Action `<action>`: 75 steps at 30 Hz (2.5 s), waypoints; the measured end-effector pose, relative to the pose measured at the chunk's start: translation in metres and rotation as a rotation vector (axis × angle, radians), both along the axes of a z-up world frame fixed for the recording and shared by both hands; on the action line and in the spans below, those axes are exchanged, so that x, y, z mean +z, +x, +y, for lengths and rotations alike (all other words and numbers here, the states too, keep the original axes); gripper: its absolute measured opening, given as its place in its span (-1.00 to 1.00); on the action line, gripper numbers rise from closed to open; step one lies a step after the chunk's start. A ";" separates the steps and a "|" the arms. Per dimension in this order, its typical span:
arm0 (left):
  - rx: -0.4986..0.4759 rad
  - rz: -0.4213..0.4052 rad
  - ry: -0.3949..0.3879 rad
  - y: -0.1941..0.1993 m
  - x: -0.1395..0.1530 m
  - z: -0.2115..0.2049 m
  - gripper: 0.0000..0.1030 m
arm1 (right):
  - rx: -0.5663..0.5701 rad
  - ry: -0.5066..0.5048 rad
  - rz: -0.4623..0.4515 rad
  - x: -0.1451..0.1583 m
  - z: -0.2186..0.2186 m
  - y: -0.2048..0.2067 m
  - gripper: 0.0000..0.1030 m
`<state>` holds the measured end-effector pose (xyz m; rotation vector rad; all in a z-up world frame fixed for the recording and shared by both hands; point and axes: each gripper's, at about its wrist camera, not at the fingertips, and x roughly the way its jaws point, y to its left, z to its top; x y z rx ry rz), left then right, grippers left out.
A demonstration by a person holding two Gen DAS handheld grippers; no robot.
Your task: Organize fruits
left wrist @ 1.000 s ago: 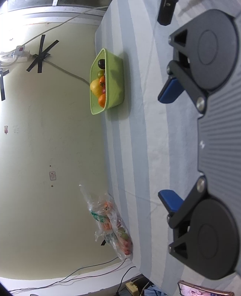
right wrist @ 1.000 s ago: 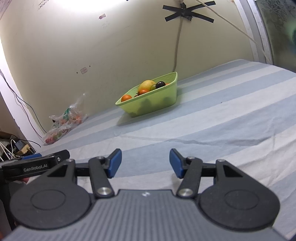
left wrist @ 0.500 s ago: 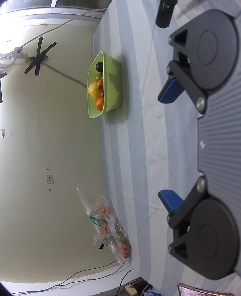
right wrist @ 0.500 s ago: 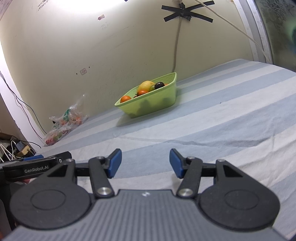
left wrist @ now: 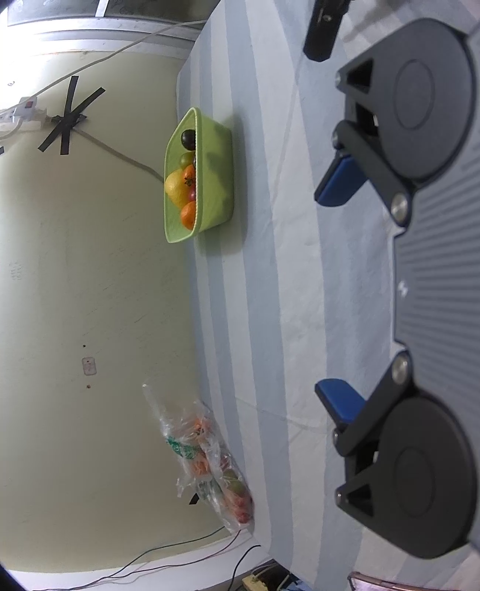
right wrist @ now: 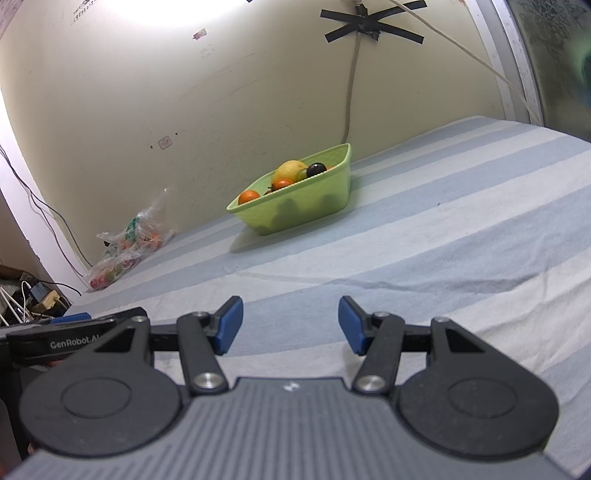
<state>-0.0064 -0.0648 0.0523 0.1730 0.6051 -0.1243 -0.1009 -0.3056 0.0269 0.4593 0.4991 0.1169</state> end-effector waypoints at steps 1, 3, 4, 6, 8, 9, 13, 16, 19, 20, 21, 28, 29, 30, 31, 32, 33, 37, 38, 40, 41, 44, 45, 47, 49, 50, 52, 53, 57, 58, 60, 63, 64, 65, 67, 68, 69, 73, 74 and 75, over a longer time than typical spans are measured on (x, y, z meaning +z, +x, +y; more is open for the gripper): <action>-0.002 0.005 -0.003 0.000 0.000 0.000 1.00 | -0.002 0.000 0.000 0.000 0.001 0.000 0.16; -0.004 0.013 -0.006 0.000 -0.001 0.000 1.00 | -0.006 0.001 0.000 0.000 0.001 0.000 0.16; -0.005 0.017 -0.009 0.001 -0.002 0.000 1.00 | -0.007 0.001 0.001 -0.001 0.001 -0.001 0.16; -0.007 0.029 -0.014 0.002 -0.003 0.000 1.00 | -0.009 0.002 -0.001 -0.001 0.001 -0.001 0.16; -0.011 0.044 -0.017 0.003 -0.005 -0.001 1.00 | -0.014 0.005 0.001 -0.002 0.001 0.000 0.16; -0.013 0.049 -0.019 0.003 -0.005 -0.001 1.00 | -0.015 0.009 0.003 -0.002 0.000 0.000 0.16; -0.012 0.048 -0.023 0.002 -0.006 0.000 1.00 | -0.015 0.008 0.007 -0.003 0.001 0.000 0.16; -0.015 0.057 -0.026 0.002 -0.006 0.000 1.00 | -0.016 0.004 0.005 -0.002 0.002 0.000 0.16; -0.023 0.061 -0.023 0.002 -0.007 -0.001 1.00 | -0.017 0.004 0.005 -0.002 0.001 0.000 0.16; -0.025 0.060 -0.022 0.001 -0.007 -0.001 1.00 | -0.018 0.004 0.005 -0.002 0.002 0.000 0.16; -0.027 0.058 -0.022 0.001 -0.007 -0.001 1.00 | -0.018 0.004 0.006 -0.002 0.002 0.000 0.16; -0.028 0.049 -0.028 0.001 -0.006 0.001 1.00 | -0.018 0.001 0.009 -0.003 0.003 0.000 0.16; -0.028 0.047 -0.028 0.000 -0.006 0.000 1.00 | -0.018 0.002 0.009 -0.003 0.003 0.000 0.16; -0.029 0.045 -0.027 0.000 -0.006 0.000 1.00 | -0.017 0.002 0.009 -0.003 0.002 0.000 0.16; -0.031 0.045 -0.028 -0.001 -0.006 0.000 1.00 | -0.017 0.002 0.009 -0.003 0.002 0.000 0.16; -0.033 0.045 -0.030 0.000 -0.005 0.000 1.00 | -0.017 0.002 0.010 -0.003 0.003 0.000 0.16; -0.035 0.045 -0.032 0.000 -0.005 -0.001 1.00 | -0.017 0.002 0.009 -0.003 0.002 0.000 0.16; -0.033 0.044 -0.029 0.000 -0.005 -0.001 1.00 | -0.018 0.002 0.009 -0.003 0.002 0.000 0.16; -0.031 0.042 -0.025 0.000 -0.005 -0.001 1.00 | -0.019 0.003 0.009 -0.003 0.002 0.000 0.16; -0.029 0.039 -0.018 -0.001 -0.005 -0.002 1.00 | -0.018 0.003 0.009 -0.003 0.001 0.000 0.16; -0.029 0.038 -0.017 -0.001 -0.005 -0.003 1.00 | -0.018 0.004 0.009 -0.003 0.002 0.000 0.16; -0.031 0.036 -0.020 -0.001 -0.004 -0.003 1.00 | -0.019 0.004 0.009 -0.003 0.001 0.000 0.16; -0.030 0.034 -0.020 -0.002 -0.004 -0.003 1.00 | -0.019 0.004 0.009 -0.004 0.001 0.000 0.16; -0.029 0.032 -0.020 -0.002 -0.004 -0.003 1.00 | -0.019 0.005 0.009 -0.004 0.001 0.000 0.16; -0.030 0.032 -0.022 -0.002 -0.004 -0.002 1.00 | -0.019 0.004 0.009 -0.004 0.001 0.000 0.16; -0.031 0.032 -0.023 -0.002 -0.003 -0.002 1.00 | -0.019 0.004 0.009 -0.004 0.001 0.000 0.16; -0.030 0.032 -0.023 -0.002 -0.003 -0.001 1.00 | -0.017 0.005 0.009 -0.004 0.001 0.000 0.16; -0.029 0.032 -0.022 -0.002 -0.003 -0.001 1.00 | -0.017 0.004 0.008 -0.004 0.000 0.000 0.16; -0.027 0.035 -0.020 0.000 -0.003 -0.001 1.00 | -0.017 0.004 0.010 -0.004 0.001 0.000 0.16; -0.026 0.037 -0.021 0.001 -0.003 0.000 1.00 | -0.017 0.003 0.010 -0.004 0.000 0.000 0.16; -0.023 0.041 -0.020 0.002 -0.004 0.000 1.00 | -0.018 0.000 0.009 -0.003 0.000 0.000 0.16; -0.020 0.046 -0.013 0.003 -0.004 -0.001 1.00 | -0.021 -0.001 0.007 -0.001 0.000 -0.001 0.16; -0.018 0.046 -0.011 0.003 -0.004 -0.002 1.00 | -0.021 0.000 0.007 -0.001 0.000 -0.001 0.16; -0.017 0.047 -0.008 0.003 -0.005 -0.002 1.00 | -0.022 0.000 0.007 -0.002 0.000 -0.001 0.16; -0.013 0.048 -0.002 0.003 -0.005 -0.002 1.00 | -0.020 0.000 0.007 -0.002 0.000 -0.001 0.16; -0.012 0.049 -0.001 0.003 -0.005 -0.002 1.00 | -0.020 0.000 0.007 -0.002 0.000 -0.001 0.16; -0.012 0.050 0.000 0.003 -0.005 -0.002 1.00 | -0.019 0.000 0.007 -0.002 0.000 -0.001 0.16; -0.012 0.058 0.003 0.004 -0.005 -0.004 1.00 | -0.021 0.000 0.007 -0.002 0.001 -0.001 0.16; -0.014 0.059 0.004 0.004 -0.006 -0.004 1.00 | -0.022 0.001 0.007 -0.002 0.001 -0.001 0.16; -0.015 0.061 0.005 0.004 -0.006 -0.005 1.00 | -0.025 0.003 0.008 -0.002 0.001 -0.001 0.16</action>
